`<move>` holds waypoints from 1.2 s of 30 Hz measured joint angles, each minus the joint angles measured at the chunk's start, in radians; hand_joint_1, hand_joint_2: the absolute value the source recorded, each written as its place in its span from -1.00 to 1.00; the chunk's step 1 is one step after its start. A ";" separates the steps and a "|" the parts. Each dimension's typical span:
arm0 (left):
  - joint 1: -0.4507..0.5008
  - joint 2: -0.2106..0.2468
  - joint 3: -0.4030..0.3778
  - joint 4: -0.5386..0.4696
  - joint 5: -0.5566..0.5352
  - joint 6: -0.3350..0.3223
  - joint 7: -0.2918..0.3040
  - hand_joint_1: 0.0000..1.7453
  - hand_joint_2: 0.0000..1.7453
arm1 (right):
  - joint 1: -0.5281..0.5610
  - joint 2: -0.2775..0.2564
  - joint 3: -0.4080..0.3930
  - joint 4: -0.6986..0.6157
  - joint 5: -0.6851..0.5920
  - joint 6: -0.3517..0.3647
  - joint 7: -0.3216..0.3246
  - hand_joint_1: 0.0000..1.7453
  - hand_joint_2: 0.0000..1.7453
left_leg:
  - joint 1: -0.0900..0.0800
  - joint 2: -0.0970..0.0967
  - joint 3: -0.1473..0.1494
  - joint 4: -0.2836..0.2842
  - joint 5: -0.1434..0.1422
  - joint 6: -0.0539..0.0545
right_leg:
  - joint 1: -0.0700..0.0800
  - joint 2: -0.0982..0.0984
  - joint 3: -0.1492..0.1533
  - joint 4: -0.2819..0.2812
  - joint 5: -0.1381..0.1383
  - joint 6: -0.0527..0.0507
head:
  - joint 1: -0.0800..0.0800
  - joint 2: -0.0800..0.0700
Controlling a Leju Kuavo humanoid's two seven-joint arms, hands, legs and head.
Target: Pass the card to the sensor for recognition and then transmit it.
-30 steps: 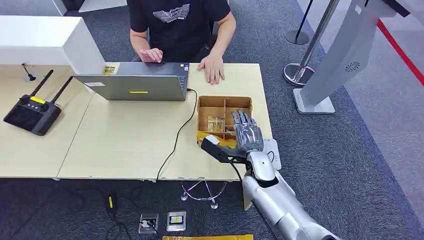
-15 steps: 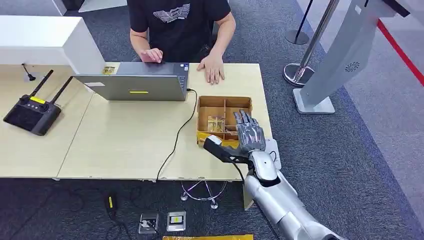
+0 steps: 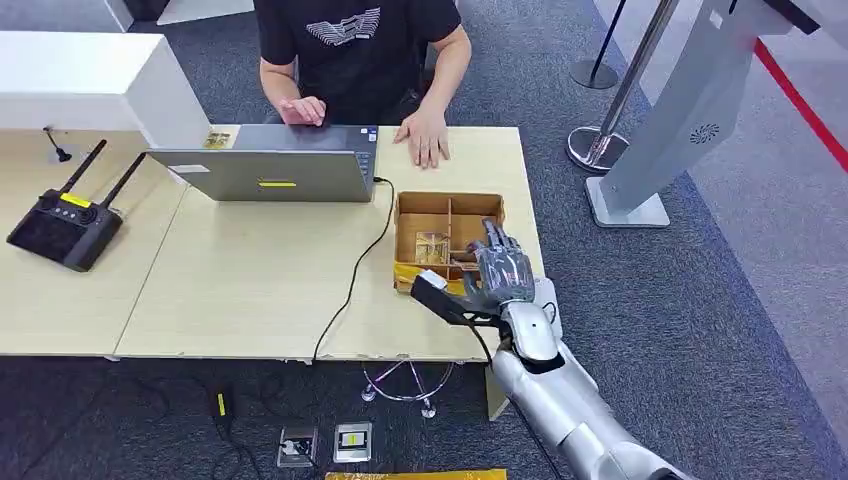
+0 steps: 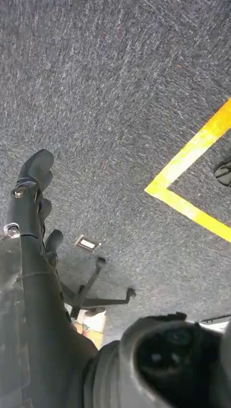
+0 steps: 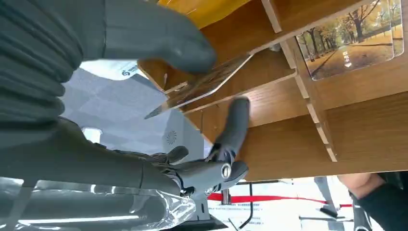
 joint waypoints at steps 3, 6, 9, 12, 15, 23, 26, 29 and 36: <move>0.000 0.001 -0.003 0.000 0.000 -0.001 0.000 -1.00 -1.00 | 0.000 -0.003 0.000 0.000 -0.001 0.002 -0.001 1.00 1.00 | 0.000 0.000 0.000 0.000 0.000 0.000 | 0.000 0.000 0.000 0.000 0.000 0.000 | 0.000 0.000; 0.000 0.002 -0.007 0.000 0.000 0.000 0.000 -1.00 -1.00 | -0.002 -0.005 -0.001 0.000 -0.002 0.007 -0.002 1.00 1.00 | 0.000 0.000 0.000 0.000 0.000 0.000 | 0.000 0.000 0.000 0.000 0.000 0.000 | 0.000 0.000; 0.000 0.002 -0.015 0.000 0.001 0.003 0.000 -1.00 -1.00 | -0.002 -0.005 -0.001 0.000 0.000 0.017 -0.004 1.00 1.00 | 0.000 0.000 0.000 0.000 0.000 0.000 | 0.000 0.000 0.000 0.000 0.000 0.000 | 0.000 0.000; 0.000 0.001 -0.016 0.000 0.001 0.006 0.000 -1.00 -1.00 | -0.002 -0.005 -0.001 0.000 0.000 0.019 -0.004 1.00 1.00 | 0.000 0.000 0.000 0.000 0.000 0.000 | 0.000 0.000 0.000 0.000 0.000 0.000 | 0.000 0.000; 0.000 0.001 -0.018 0.000 0.002 0.008 0.000 -1.00 -1.00 | -0.003 -0.005 -0.001 0.000 0.000 0.023 -0.005 1.00 1.00 | 0.000 0.000 0.000 0.000 0.000 0.000 | 0.000 0.000 0.000 0.000 0.000 0.000 | 0.000 0.000; 0.000 0.001 -0.023 0.000 0.004 0.012 0.000 -1.00 -1.00 | -0.003 -0.004 -0.001 0.000 0.000 0.032 -0.011 1.00 1.00 | 0.000 0.000 0.000 0.000 0.000 0.000 | 0.000 0.000 0.000 0.000 0.000 0.000 | 0.000 0.000; 0.000 0.001 -0.024 0.000 0.005 0.016 0.000 -1.00 -1.00 | -0.003 -0.003 -0.001 0.000 0.000 0.031 -0.016 1.00 1.00 | 0.000 0.000 0.000 0.000 0.000 0.000 | 0.000 0.000 0.000 0.000 0.000 0.000 | 0.000 0.000; 0.000 0.000 -0.024 0.000 0.008 0.021 0.000 -1.00 -1.00 | -0.006 0.000 -0.001 -0.002 0.000 0.019 -0.025 1.00 1.00 | 0.000 0.000 0.000 0.000 0.000 0.000 | 0.000 0.000 0.000 0.000 0.000 0.000 | 0.000 0.000; 0.000 -0.001 -0.025 0.000 0.015 0.026 -0.008 -1.00 -1.00 | -0.058 0.008 -0.010 -0.143 0.036 0.049 -0.020 1.00 1.00 | 0.000 0.000 0.000 0.000 0.000 0.000 | 0.000 0.000 0.000 0.000 0.000 0.000 | 0.000 0.000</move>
